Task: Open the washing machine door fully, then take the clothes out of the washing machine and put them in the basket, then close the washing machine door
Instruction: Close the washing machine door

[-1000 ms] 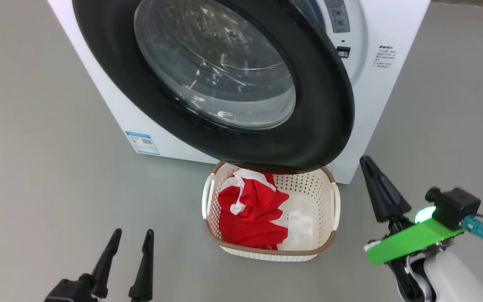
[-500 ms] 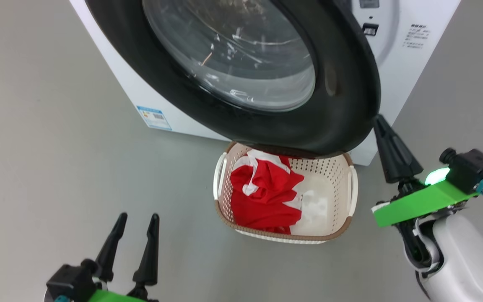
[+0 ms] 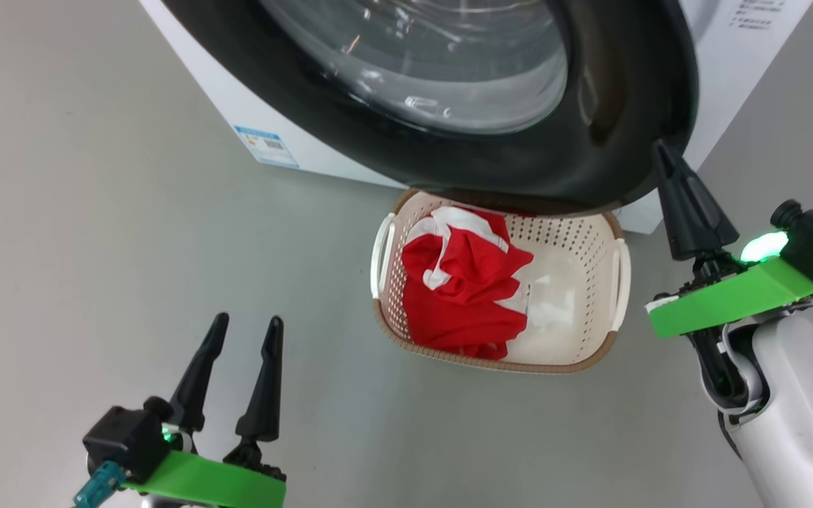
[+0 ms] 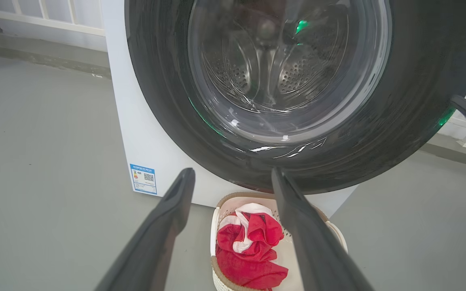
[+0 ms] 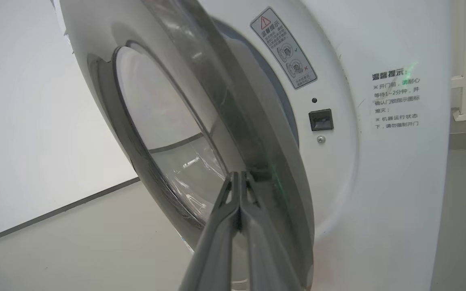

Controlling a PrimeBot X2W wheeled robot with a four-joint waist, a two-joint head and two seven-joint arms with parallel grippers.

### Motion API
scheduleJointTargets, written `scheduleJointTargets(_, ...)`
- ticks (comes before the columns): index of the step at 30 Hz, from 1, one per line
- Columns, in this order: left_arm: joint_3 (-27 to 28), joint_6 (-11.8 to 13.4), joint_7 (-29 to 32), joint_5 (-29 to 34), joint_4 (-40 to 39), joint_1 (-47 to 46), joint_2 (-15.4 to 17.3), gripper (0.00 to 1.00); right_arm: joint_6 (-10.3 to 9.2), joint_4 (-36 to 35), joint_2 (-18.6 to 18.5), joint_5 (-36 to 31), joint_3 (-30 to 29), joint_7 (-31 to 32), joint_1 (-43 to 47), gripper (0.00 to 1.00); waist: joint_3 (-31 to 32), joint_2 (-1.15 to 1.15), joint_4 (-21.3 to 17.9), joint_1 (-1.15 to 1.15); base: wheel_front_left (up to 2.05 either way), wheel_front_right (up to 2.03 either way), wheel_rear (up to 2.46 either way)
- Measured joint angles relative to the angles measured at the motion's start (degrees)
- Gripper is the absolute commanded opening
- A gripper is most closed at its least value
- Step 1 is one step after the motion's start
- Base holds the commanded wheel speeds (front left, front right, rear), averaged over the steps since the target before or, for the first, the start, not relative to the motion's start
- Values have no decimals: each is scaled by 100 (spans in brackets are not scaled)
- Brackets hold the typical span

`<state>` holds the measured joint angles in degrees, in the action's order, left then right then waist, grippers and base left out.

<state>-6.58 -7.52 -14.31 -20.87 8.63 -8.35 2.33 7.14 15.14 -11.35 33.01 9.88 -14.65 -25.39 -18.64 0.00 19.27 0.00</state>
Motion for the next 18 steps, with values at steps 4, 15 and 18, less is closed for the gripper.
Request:
scheduleJointTargets(4, -40, 0, 0, -43, -23, -31, -5, 100, 0, -7, -54, 0, -30, 1, -156, 0, -142, 0, 48, 0, 0, 0, 0)
scheduleJointTargets(15, -282, 0, 0, -159, -111, -294, -11, 100, 10, -81, -245, 172, -361, 1, -677, 0, -539, 0, 211, 0, 0, 0, 0)
scheduleJointTargets(18, -325, 0, 0, -202, -146, -389, -13, 100, 10, -104, -314, 174, -442, 0, -838, 0, -650, 0, 260, 0, 0, 0, 0)
